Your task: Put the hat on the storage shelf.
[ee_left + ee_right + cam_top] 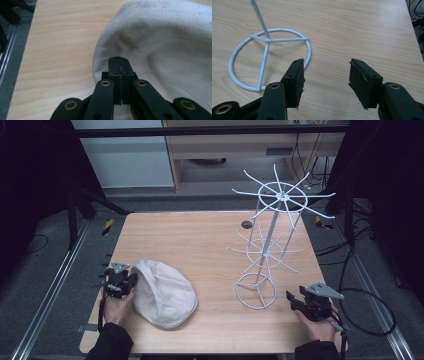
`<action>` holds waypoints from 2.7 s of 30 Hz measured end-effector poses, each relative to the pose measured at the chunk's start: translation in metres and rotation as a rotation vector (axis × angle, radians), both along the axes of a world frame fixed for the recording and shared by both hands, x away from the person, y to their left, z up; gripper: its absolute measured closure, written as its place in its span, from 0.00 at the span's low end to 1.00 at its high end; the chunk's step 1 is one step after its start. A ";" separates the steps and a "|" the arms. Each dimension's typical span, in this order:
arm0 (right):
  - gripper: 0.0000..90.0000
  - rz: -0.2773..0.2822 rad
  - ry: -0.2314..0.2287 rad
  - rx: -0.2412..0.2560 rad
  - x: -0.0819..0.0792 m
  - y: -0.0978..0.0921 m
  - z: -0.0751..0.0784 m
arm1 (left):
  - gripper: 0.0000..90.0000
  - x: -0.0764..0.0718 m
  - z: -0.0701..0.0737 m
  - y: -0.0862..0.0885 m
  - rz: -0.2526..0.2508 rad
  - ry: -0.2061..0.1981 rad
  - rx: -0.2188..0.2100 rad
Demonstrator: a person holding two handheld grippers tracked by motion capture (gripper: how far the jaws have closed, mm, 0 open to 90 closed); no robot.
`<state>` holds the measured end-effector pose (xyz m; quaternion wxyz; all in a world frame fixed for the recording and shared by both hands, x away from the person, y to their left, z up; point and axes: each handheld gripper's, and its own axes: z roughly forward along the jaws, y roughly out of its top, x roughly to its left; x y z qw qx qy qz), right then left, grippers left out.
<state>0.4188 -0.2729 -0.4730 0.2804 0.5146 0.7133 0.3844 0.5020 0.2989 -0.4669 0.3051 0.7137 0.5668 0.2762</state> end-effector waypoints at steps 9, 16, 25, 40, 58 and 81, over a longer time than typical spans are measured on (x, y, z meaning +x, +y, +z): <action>0.51 0.001 -0.003 -0.002 0.000 0.000 0.000 | 1.00 0.028 0.000 -0.027 -0.039 -0.009 -0.024; 0.51 0.004 -0.007 0.001 0.000 0.000 0.000 | 1.00 0.044 0.000 -0.050 -0.091 -0.004 -0.043; 0.51 0.010 -0.010 0.003 0.000 0.000 0.000 | 1.00 0.053 -0.004 -0.062 -0.159 -0.005 -0.128; 0.51 0.003 -0.016 0.011 -0.001 -0.001 0.000 | 0.83 0.040 0.030 -0.058 -0.166 -0.017 -0.165; 0.49 0.006 -0.007 0.005 0.000 -0.001 -0.001 | 0.54 -0.003 0.044 -0.096 -0.213 0.023 -0.072; 0.49 0.002 0.003 0.011 0.000 -0.001 -0.001 | 0.98 -0.014 0.054 -0.097 -0.258 -0.061 -0.204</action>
